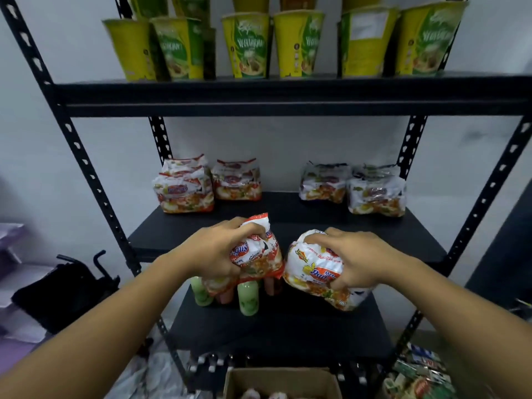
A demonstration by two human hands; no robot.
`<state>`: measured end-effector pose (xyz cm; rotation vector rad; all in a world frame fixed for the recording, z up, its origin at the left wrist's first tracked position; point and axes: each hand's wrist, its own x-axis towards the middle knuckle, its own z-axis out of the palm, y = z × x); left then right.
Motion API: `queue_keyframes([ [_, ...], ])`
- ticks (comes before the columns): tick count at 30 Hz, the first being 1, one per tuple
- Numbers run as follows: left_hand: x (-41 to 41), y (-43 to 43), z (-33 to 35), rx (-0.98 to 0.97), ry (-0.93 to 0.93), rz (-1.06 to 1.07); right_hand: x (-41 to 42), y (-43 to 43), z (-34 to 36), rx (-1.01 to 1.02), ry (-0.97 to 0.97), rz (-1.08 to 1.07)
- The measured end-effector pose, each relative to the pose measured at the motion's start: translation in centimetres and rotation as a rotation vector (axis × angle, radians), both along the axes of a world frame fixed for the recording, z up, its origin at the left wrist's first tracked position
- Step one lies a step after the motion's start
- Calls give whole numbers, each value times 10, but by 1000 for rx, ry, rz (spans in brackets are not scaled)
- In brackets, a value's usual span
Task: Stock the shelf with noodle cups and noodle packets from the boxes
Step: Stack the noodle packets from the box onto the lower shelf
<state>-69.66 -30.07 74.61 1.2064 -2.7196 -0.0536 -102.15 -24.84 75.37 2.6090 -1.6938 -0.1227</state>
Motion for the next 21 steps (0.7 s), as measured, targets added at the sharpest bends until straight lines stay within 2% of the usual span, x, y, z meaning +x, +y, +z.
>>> queue_keyframes([
  [11,0,-89,22,-9,-66,-73,0,-84,27,-26,76,43],
  [21,-2,-165,37,-28,-174,-126,0,-145,22,25,144,-25],
])
